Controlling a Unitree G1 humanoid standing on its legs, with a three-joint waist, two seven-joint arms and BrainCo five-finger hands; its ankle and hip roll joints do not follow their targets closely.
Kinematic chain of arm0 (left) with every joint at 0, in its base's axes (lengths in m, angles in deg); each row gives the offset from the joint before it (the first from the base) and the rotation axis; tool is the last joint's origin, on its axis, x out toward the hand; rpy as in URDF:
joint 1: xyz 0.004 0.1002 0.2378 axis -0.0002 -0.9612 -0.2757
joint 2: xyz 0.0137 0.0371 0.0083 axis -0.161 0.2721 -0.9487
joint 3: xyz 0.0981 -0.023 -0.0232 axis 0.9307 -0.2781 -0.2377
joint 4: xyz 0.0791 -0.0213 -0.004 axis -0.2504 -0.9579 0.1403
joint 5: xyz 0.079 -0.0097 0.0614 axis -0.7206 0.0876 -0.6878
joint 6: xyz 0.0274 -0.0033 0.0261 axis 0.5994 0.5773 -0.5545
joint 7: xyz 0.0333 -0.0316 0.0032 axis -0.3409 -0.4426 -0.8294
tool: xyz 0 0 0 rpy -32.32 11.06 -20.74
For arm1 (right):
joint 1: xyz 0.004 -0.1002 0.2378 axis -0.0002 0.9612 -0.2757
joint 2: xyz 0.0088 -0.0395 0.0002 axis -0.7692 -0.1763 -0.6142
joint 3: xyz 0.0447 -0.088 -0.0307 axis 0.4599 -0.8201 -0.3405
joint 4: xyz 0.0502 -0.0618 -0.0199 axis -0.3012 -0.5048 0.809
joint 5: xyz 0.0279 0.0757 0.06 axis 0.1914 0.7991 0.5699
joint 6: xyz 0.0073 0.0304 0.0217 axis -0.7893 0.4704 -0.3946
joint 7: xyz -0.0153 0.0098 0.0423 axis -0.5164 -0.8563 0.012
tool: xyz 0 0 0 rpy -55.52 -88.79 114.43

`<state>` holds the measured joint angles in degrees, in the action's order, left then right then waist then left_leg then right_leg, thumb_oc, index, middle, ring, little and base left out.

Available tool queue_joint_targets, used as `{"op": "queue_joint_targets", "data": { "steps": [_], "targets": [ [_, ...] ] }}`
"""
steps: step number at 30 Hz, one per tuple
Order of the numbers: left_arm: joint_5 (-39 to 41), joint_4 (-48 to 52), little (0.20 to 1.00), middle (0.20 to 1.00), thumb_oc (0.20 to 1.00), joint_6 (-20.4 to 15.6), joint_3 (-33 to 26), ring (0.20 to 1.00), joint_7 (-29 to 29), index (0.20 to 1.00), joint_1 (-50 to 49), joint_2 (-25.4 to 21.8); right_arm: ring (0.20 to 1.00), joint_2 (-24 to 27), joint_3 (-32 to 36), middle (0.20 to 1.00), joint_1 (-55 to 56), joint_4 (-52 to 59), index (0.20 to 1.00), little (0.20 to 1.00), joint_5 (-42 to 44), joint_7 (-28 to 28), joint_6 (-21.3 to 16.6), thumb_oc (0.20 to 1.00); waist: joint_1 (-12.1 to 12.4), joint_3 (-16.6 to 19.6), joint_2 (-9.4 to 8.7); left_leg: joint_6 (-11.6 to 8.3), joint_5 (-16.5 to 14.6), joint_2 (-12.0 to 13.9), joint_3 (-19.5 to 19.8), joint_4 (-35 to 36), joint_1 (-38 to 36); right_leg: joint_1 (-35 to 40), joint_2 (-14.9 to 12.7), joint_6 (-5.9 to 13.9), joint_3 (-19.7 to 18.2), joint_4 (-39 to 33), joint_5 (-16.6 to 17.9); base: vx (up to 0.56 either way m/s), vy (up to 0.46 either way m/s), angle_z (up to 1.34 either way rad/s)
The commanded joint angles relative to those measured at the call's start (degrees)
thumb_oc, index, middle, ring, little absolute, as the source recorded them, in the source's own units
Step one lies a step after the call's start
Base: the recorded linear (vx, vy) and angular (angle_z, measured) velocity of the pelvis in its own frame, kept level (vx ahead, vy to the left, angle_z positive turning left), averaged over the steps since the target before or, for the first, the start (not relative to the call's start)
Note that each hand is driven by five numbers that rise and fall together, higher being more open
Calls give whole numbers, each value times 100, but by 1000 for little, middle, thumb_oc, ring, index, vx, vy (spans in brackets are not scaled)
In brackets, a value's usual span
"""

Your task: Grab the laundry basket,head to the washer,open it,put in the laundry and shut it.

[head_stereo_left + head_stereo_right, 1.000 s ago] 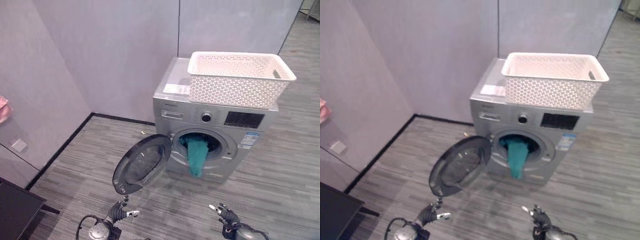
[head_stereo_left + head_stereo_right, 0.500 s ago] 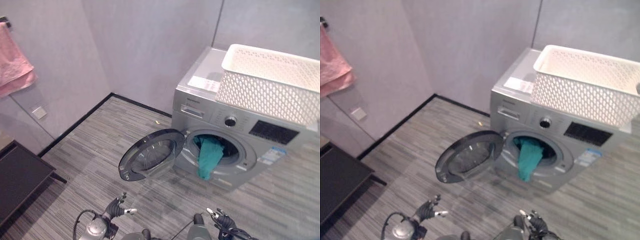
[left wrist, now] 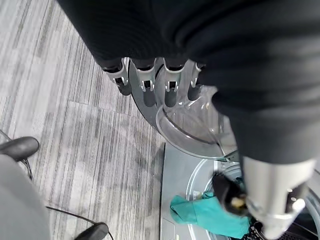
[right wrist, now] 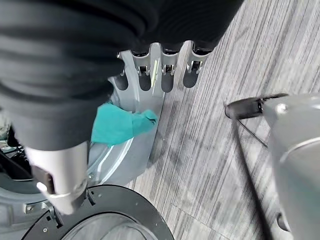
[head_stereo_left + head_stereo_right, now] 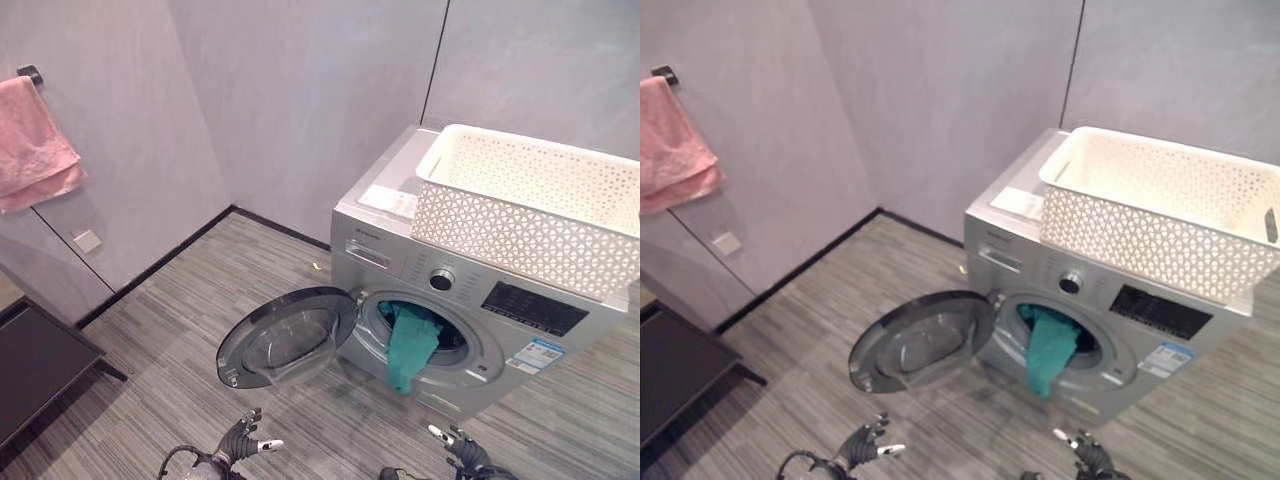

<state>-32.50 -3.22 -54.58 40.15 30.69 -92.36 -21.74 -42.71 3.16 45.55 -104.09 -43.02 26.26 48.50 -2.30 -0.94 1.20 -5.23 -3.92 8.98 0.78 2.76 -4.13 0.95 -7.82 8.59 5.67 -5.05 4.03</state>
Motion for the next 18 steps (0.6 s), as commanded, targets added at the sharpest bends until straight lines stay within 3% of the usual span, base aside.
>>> {"op": "queue_joint_targets", "data": {
  "steps": [1, 12, 14, 17, 18],
  "targets": [
    [-107, 248, 1000, 1000, 1000, -232, 35, 1000, 37, 1000, 61, -532, 1000, -43, -115, 1000, -304, -68, 1000, 1000, -129, 23, -154, 1000, 117, -67, -344, 26, -11, 123, -38, -401, 229, -272, -679, 391, 111, 244, 181, 7, -50, -1],
    [-41, 728, 1000, 1000, 1000, -191, 160, 1000, 155, 1000, 156, -901, 1000, 307, 37, 1000, -1516, -1151, 1000, 1000, -225, -358, -180, 1000, 385, -556, -207, -27, 73, 78, 158, -625, 960, -648, -815, 381, 286, 233, 253, -86, -4, 6],
    [119, 1014, 1000, 1000, 1000, -266, 303, 1000, 104, 1000, 414, -1184, 1000, 686, 97, 1000, -2381, -1559, 1000, 1000, -14, -562, -166, 1000, 470, -1136, -58, -51, 128, -69, 325, -1011, 1683, -1258, -958, 343, 273, 597, 281, -399, 15, 16],
    [174, 1077, 1000, 1000, 1000, -261, 321, 1000, 103, 1000, 471, -1227, 1000, 789, 92, 1000, -2624, -1644, 1000, 1000, 19, -607, -177, 1000, 482, -1224, -16, -51, 128, -98, 340, -1137, 1898, -1472, -995, 331, 248, 723, 276, -173, 16, 27],
    [244, 1179, 1000, 1000, 1000, -285, 400, 1000, 113, 1000, 542, -1309, 1000, 1030, 73, 1000, -3053, -1894, 1000, 1000, 13, -722, -175, 1000, 546, -1400, 96, -47, 184, -152, 350, -1212, 2150, -1735, -1025, 312, 237, 860, 285, -129, 24, 14]
  ]
}}
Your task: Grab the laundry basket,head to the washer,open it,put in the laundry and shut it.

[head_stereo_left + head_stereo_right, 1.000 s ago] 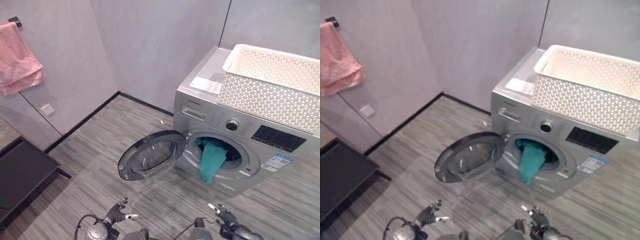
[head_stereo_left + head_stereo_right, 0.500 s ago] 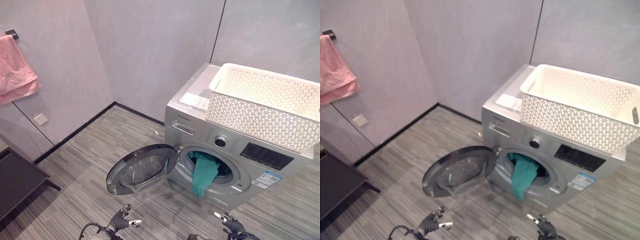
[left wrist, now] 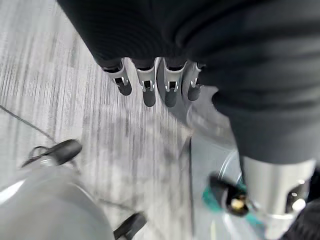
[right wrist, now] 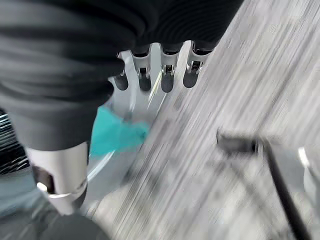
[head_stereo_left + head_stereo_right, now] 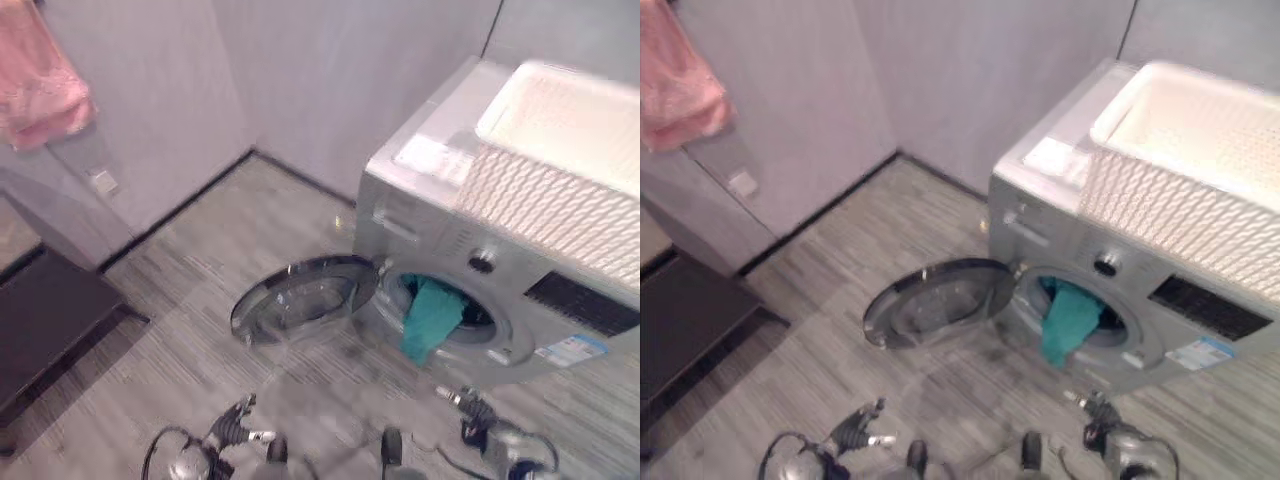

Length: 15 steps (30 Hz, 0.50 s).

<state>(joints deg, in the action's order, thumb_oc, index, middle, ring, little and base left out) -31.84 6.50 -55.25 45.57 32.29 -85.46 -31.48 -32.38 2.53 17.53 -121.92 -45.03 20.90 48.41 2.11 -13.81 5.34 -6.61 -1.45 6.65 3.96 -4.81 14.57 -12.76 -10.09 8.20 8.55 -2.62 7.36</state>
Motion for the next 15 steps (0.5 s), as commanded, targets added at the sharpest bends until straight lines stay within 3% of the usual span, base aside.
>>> {"op": "queue_joint_targets", "data": {
  "steps": [1, 15],
  "targets": [
    [200, 237, 1000, 1000, 1000, -224, -114, 1000, -48, 1000, -137, -353, 1000, 77, 111, 1000, -394, -195, 1000, 1000, 205, -215, -158, 1000, 136, -161, -276, 96, -43, 59, 43, -477, 361, -436, -802, 343, -75, 654, -52, -159, 34, 6],
    [356, 302, 1000, 1000, 1000, -256, 227, 1000, -127, 1000, 135, -331, 1000, 490, 112, 1000, -1585, -706, 1000, 1000, 526, -447, -197, 1000, 333, -576, 19, 70, 104, -67, 172, -636, 1183, -1153, -899, 318, -72, 861, -76, -25, 5, 3]
  ]
}}
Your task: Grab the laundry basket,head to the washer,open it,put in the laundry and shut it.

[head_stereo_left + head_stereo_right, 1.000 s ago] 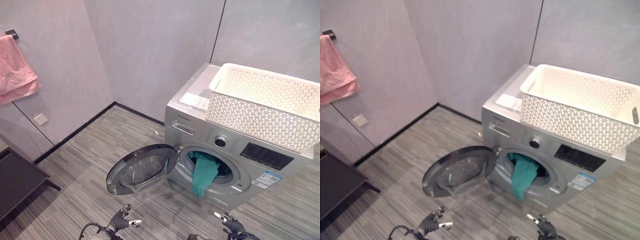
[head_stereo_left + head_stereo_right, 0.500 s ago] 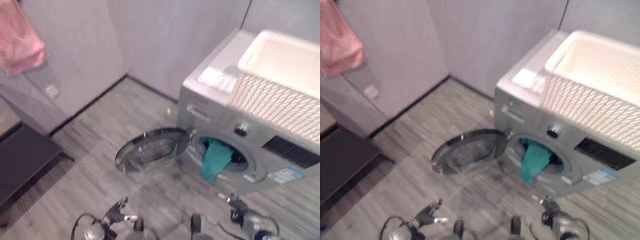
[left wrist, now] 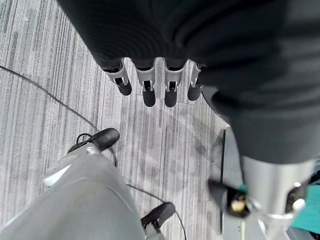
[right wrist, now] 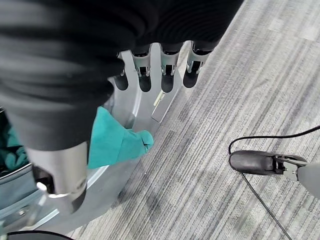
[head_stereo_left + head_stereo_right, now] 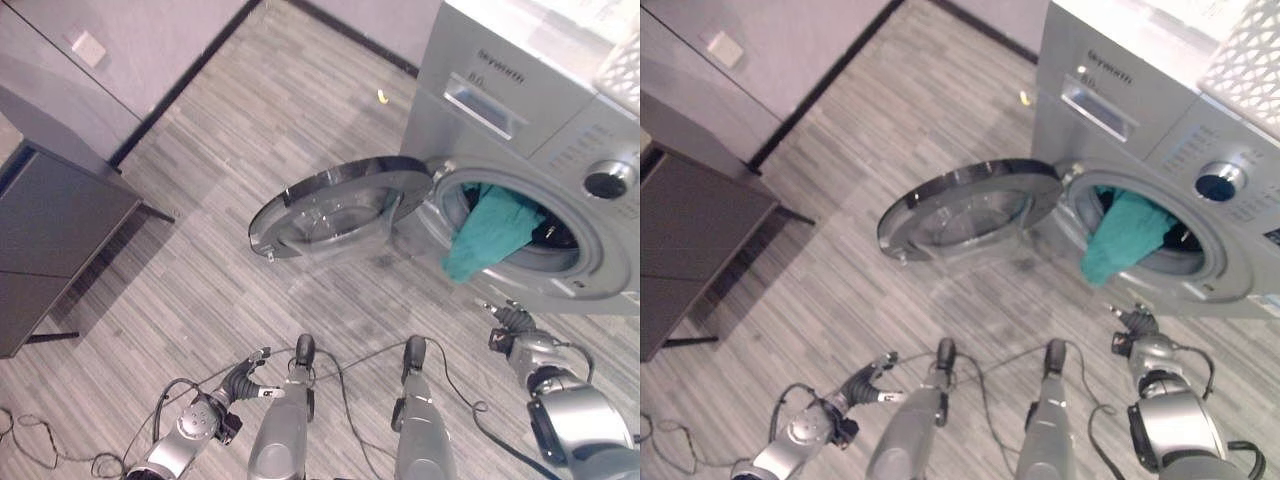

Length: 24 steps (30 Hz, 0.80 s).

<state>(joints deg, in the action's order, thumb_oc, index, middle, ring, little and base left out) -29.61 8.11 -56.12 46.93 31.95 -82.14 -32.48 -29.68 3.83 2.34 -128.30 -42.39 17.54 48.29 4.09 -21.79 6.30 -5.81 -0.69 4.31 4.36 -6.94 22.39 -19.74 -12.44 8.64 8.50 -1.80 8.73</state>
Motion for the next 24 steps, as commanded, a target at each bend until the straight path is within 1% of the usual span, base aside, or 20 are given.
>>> {"op": "queue_joint_targets", "data": {
  "steps": [1, 3, 5, 7, 9, 10, 11, 12, 14, 15, 19, 21, 22, 23, 24],
  "targets": [
    [149, 158, 1000, 1000, 1000, -174, 104, 1000, -115, 1000, -181, -232, 1000, 275, -15, 1000, -150, -103, 1000, 1000, 296, -143, -190, 1000, 159, 182, -42, -17, 44, 151, 135, -435, 470, -523, -671, 274, -64, 808, -216, -22, 0, 7],
    [149, 157, 1000, 1000, 1000, -174, 105, 1000, -115, 1000, -179, -230, 1000, 276, -16, 1000, -153, -105, 1000, 1000, 296, -141, -190, 1000, 159, 190, -41, -17, 42, 151, 136, -440, 483, -537, -672, 274, -65, 814, -218, -18, -1, 4],
    [251, 267, 1000, 1000, 1000, -180, 113, 1000, -204, 1000, -139, -240, 1000, 570, 68, 1000, -444, -297, 1000, 1000, 450, -254, -176, 1000, 252, 72, 110, -51, 48, 152, 164, -483, 687, -720, -672, 273, -56, 909, -282, -38, -15, 4],
    [286, 290, 1000, 1000, 1000, -190, 122, 1000, -226, 1000, -128, -245, 1000, 742, 129, 1000, -549, -355, 1000, 1000, 535, -280, -178, 1000, 287, 36, 167, -65, 77, 144, 173, -477, 789, -815, -687, 279, -40, 945, -292, -28, -19, 9],
    [287, 289, 1000, 1000, 1000, -189, 125, 1000, -226, 1000, -122, -242, 1000, 748, 127, 1000, -556, -361, 1000, 1000, 537, -276, -179, 1000, 288, 45, 171, -65, 77, 143, 176, -481, 806, -831, -687, 279, -40, 951, -294, -14, -9, 12],
    [292, 355, 1000, 1000, 1000, -207, 136, 1000, -252, 1000, -117, -262, 1000, 927, 178, 1000, -661, -411, 1000, 1000, 608, -320, -186, 1000, 319, 1, 232, -80, 112, 143, 195, -466, 897, -938, -699, 289, -34, 986, -305, -29, -39, 8],
    [297, 442, 1000, 1000, 1000, -214, 162, 1000, -288, 1000, -82, -280, 1000, 1251, 220, 1000, -826, -494, 1000, 1000, 696, -395, -188, 1000, 348, -43, 323, -99, 175, 168, 218, -431, 1058, -1189, -712, 301, -17, 1127, -359, -29, -40, 3],
    [298, 442, 1000, 1000, 1000, -212, 165, 1000, -289, 1000, -77, -276, 1000, 1259, 217, 1000, -833, -500, 1000, 1000, 697, -391, -188, 1000, 351, -34, 327, -100, 177, 168, 219, -432, 1073, -1209, -712, 299, -19, 1140, -364, -22, -50, 5],
    [349, 527, 1000, 1000, 1000, -206, 122, 1000, -334, 1000, -56, -323, 1000, 1560, 313, 1000, -958, -605, 1000, 1000, 794, -466, -169, 1000, 367, -63, 412, -116, 239, 182, 262, -408, 1217, -1438, -707, 293, -31, 1355, -457, -12, -42, 13],
    [350, 529, 1000, 1000, 1000, -203, 122, 1000, -334, 1000, -51, -320, 1000, 1566, 309, 1000, -968, -612, 1000, 1000, 796, -463, -170, 1000, 368, -54, 415, -118, 240, 181, 265, -412, 1235, -1463, -709, 291, -33, 1374, -466, -15, -40, 13],
    [430, 630, 1000, 1000, 1000, -196, 76, 1000, -374, 1000, -23, -352, 1000, 1860, 400, 1000, -1082, -674, 1000, 1000, 997, -521, -185, 1000, 367, -115, 492, -137, 294, 201, 330, -395, 1422, -1744, -678, 282, -23, 1602, -585, -17, -40, 6],
    [441, 621, 1000, 1000, 1000, -195, 83, 1000, -381, 1000, -3, -347, 1000, 1903, 405, 1000, -1104, -685, 1000, 1000, 1049, -501, -190, 1000, 368, -104, 515, -149, 311, 213, 342, -387, 1474, -1851, -674, 276, -23, 1673, -620, -15, -53, 3],
    [438, 621, 1000, 1000, 1000, -202, 96, 1000, -400, 1000, 21, -363, 1000, 1975, 391, 1000, -1172, -698, 1000, 1000, 1116, -505, -206, 1000, 381, -95, 530, -162, 350, 239, 357, -354, 1573, -2019, -646, 272, -18, 1780, -669, -14, -53, 4],
    [438, 621, 1000, 1000, 1000, -202, 96, 1000, -400, 1000, 21, -362, 1000, 1975, 389, 1000, -1173, -699, 1000, 1000, 1117, -505, -206, 1000, 382, -90, 529, -163, 350, 239, 356, -355, 1579, -2027, -646, 271, -20, 1784, -670, -36, -95, 8],
    [462, 619, 1000, 1000, 1000, -208, 109, 1000, -434, 1000, 58, -390, 1000, 2059, 297, 1000, -1340, -727, 1000, 1000, 1169, -518, -222, 1000, 400, -114, 568, -178, 400, 273, 388, -329, 1709, -2232, -609, 272, -34, 1905, -723, -26, -71, 4]
  ]
}}
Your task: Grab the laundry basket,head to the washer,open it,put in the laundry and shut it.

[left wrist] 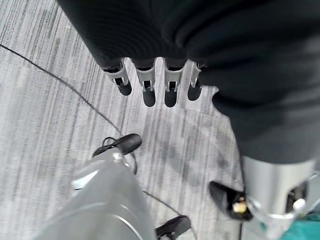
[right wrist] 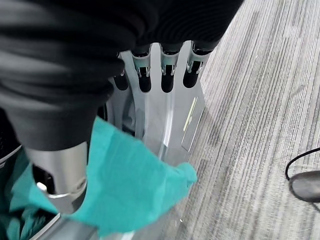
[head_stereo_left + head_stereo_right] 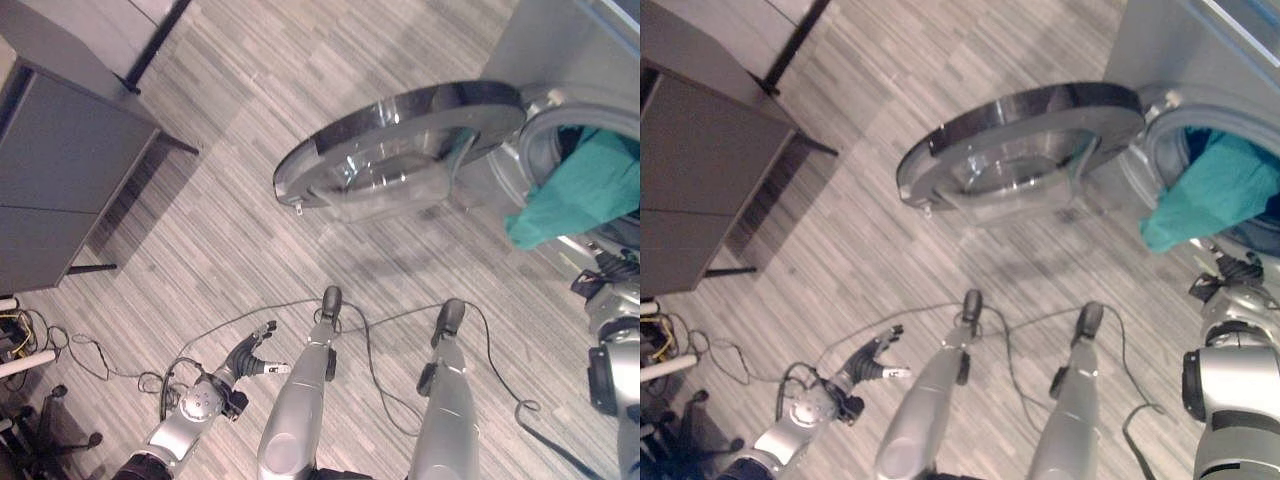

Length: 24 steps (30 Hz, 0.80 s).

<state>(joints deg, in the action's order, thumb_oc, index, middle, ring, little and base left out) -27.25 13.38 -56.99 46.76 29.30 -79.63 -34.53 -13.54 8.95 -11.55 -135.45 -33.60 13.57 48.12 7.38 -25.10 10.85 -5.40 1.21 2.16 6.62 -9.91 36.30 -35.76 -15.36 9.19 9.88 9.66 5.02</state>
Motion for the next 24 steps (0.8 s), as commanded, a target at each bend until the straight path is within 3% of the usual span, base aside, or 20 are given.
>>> {"op": "queue_joint_targets", "data": {
  "steps": [1, 15, 16, 17, 19, 20, 21, 24],
  "targets": [
    [239, 108, 1000, 1000, 1000, -129, 131, 1000, -174, 1000, -182, -189, 1000, 443, -247, 1000, -6, -10, 1000, 1000, 306, -117, -214, 1000, 73, 207, 121, -225, 224, 505, 167, -23, 362, -705, -309, 214, -176, 801, -367, -25, -73, 4],
    [401, 254, 1000, 1000, 1000, -167, 299, 1000, -277, 1000, -30, -178, 1000, 210, -588, 1000, -648, -57, 1000, 1000, 546, -128, -278, 1000, 159, 224, 242, -271, 446, 572, 255, 235, 726, -1360, -278, 193, -138, 1217, -558, 2, -36, 1],
    [419, 279, 1000, 1000, 1000, -172, 328, 1000, -268, 1000, -15, -195, 1000, 198, -628, 1000, -734, -60, 1000, 1000, 553, -121, -270, 1000, 195, 277, 258, -281, 339, 577, 275, 297, 674, -1341, -268, 240, -166, 1278, -737, 18, -28, 3],
    [422, 286, 1000, 1000, 1000, -177, 343, 1000, -274, 1000, 1, -209, 1000, 204, -662, 1000, -805, -59, 1000, 1000, 564, -129, -277, 1000, 208, 241, 266, -281, 474, 569, 273, 292, 756, -1410, -275, 189, -129, 1290, -618, 99, -34, 3],
    [434, 280, 1000, 1000, 1000, -184, 347, 1000, -279, 1000, 18, -206, 1000, 212, -684, 1000, -886, -65, 1000, 1000, 588, -144, -281, 1000, 217, 294, 274, -294, 369, 570, 292, 341, 707, -1397, -276, 234, -150, 1345, -773, 7, -18, 11],
    [453, 307, 1000, 1000, 1000, -189, 358, 1000, -282, 1000, 24, -220, 1000, 224, -697, 1000, -940, -54, 1000, 1000, 606, -154, -290, 1000, 237, 251, 280, -292, 498, 560, 287, 326, 783, -1461, -289, 184, -106, 1337, -641, 20, -55, 10],
    [492, 313, 1000, 1000, 1000, -201, 336, 1000, -319, 1000, 33, -248, 1000, 306, -758, 1000, -1102, -34, 1000, 1000, 609, -195, -304, 1000, 295, 304, 300, -319, 420, 563, 336, 417, 753, -1459, -276, 234, -114, 1428, -851, 21, -66, 8],
    [508, 324, 1000, 1000, 1000, -222, 340, 1000, -331, 1000, 49, -259, 1000, 502, -798, 1000, -1270, -31, 1000, 1000, 672, -239, -327, 1000, 337, 327, 328, -363, 531, 549, 375, 586, 793, -1558, -290, 229, -83, 1520, -926, 41, -43, 13]
  ]
}}
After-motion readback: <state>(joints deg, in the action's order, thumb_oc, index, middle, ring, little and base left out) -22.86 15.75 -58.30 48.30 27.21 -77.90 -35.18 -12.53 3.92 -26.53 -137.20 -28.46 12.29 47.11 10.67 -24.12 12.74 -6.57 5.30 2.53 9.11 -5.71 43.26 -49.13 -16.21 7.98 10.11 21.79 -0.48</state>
